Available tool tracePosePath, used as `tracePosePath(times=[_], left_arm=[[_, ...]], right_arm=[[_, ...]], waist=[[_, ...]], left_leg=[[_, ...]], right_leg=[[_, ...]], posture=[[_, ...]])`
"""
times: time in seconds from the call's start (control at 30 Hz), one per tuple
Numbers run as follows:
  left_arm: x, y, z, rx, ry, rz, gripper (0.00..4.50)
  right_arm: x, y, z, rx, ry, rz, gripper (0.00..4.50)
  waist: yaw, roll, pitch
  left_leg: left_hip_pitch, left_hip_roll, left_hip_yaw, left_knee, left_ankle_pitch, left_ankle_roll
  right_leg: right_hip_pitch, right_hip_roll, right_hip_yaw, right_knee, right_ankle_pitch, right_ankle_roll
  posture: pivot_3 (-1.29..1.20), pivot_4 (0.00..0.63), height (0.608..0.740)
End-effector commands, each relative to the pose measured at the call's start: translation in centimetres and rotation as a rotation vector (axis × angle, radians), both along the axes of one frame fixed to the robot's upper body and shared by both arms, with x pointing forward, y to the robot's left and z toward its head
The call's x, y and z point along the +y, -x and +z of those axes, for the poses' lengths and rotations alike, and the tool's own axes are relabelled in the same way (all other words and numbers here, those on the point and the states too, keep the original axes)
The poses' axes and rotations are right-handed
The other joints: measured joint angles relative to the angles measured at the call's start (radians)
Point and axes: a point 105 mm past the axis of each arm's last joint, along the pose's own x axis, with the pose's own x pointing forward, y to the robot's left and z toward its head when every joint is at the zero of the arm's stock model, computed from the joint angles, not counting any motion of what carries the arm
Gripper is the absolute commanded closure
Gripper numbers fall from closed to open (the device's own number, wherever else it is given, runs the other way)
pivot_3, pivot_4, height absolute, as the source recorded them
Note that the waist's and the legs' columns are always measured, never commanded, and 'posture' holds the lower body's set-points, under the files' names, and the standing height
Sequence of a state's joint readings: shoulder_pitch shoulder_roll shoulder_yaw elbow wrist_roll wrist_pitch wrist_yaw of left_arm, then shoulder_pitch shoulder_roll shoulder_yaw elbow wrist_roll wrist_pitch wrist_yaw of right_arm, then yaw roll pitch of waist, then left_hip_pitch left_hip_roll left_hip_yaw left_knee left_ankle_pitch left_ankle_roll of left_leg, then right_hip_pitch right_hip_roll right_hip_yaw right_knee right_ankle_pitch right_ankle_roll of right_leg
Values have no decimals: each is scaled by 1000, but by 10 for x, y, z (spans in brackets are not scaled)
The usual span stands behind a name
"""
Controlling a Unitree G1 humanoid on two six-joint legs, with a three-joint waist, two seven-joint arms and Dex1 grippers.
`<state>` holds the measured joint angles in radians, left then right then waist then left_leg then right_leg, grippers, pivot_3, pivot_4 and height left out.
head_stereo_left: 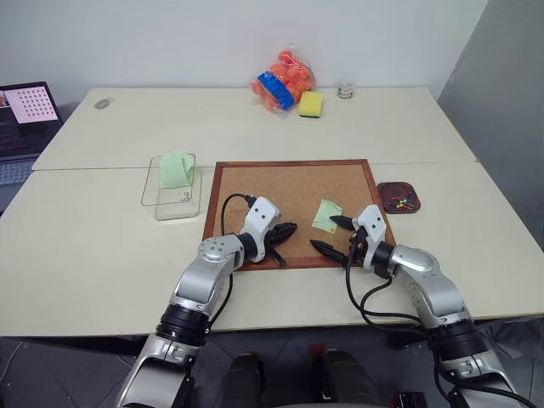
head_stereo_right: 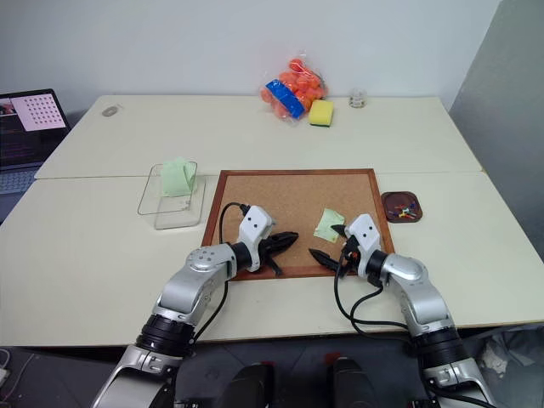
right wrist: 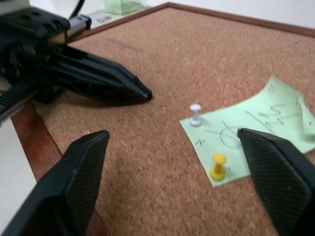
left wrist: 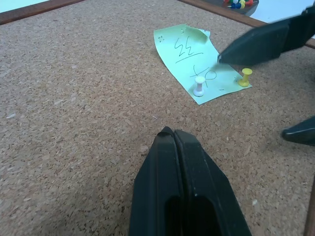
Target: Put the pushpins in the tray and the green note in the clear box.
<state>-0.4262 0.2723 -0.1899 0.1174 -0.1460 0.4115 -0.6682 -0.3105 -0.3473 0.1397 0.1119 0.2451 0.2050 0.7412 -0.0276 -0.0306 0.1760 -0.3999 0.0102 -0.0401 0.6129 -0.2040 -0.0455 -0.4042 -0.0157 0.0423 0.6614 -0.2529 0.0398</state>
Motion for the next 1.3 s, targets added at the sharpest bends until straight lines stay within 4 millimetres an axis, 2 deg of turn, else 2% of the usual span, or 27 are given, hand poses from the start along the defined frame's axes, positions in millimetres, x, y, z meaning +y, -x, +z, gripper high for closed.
tracePosePath(times=[0.03,0.3,0.43,0.6,0.77,1.0,1.13,1.3], left_arm=[[-2,4,-7,24,-19,-10,4500],[-3,5,-7,25,-17,-11,4500],[-5,4,-5,21,-16,-14,4500],[-7,4,-5,20,-14,-19,4500],[-7,4,-5,20,-15,-19,4500],[-6,4,-5,21,-16,-16,4500],[-7,4,-6,22,-16,-19,4500],[-7,4,-6,21,-14,-20,4500]], right_arm=[[-3,-5,10,-47,4,-6,1112],[-8,-6,5,-47,36,-32,2554],[-11,-11,3,-57,53,-64,3512],[-13,-17,1,-66,66,-98,4437],[-11,-14,12,-105,7,-88,4437],[-9,-10,47,-202,-113,-101,4437],[-10,-9,51,-191,-138,-110,4437],[-28,-23,57,-140,-230,-246,4437]], waist=[[0,0,0],[0,0,0],[0,0,0],[0,0,0],[-1,0,0],[0,0,0],[0,0,0],[0,0,0]], left_leg=[[0,0,0,0,0,0],[0,0,0,0,0,0],[0,0,0,0,0,0],[0,0,0,0,0,0],[0,0,0,0,0,0],[0,0,0,0,0,0],[0,0,0,0,0,0],[0,0,0,0,0,0]], right_leg=[[0,0,0,0,0,0],[0,0,0,0,0,0],[0,0,0,0,0,0],[0,0,0,0,0,0],[0,0,0,0,0,0],[0,0,0,1,0,0],[0,0,0,1,0,0],[0,0,0,1,0,0]], posture=[[0,150,740],[0,150,740],[0,150,740],[0,150,740],[0,150,740],[0,150,740],[0,150,740],[0,150,740]])
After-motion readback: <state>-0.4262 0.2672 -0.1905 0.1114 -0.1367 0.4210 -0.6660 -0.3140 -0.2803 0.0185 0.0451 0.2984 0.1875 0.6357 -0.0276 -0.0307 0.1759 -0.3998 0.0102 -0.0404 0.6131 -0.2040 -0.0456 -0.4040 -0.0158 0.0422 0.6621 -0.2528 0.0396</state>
